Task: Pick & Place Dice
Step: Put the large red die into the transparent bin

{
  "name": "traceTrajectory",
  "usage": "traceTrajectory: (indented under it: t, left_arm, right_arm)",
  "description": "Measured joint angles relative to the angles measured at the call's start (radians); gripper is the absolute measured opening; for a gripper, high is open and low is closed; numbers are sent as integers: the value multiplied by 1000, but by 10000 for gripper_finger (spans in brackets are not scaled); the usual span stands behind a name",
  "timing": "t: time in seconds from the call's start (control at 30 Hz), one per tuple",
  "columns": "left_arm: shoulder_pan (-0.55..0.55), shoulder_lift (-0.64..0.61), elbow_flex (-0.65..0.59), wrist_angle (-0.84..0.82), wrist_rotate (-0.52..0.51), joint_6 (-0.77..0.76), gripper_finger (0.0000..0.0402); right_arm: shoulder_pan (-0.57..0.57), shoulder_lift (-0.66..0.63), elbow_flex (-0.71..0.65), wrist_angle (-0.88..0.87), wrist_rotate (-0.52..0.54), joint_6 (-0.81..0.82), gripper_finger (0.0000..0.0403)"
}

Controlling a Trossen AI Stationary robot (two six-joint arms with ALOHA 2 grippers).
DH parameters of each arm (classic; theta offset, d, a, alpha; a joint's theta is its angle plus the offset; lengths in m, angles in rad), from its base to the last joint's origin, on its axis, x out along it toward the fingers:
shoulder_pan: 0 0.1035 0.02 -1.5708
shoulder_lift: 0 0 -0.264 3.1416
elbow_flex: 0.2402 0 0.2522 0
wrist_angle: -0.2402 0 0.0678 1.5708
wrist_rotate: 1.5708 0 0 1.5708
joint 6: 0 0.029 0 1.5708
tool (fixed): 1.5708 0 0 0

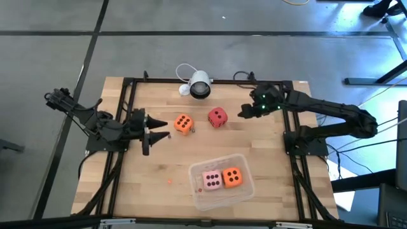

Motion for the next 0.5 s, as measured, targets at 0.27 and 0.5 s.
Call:
traceTrajectory:
  t: [0.27,0.5]
  left_arm:
    - [0,2,0,24,-107,-44,214]
    - [0,2,0,26,-155,-44,214]
  right_arm:
    - [-78,57,-109,300,-56,-30,245]
    - [-99,218,-112,458,-124,-15,248]
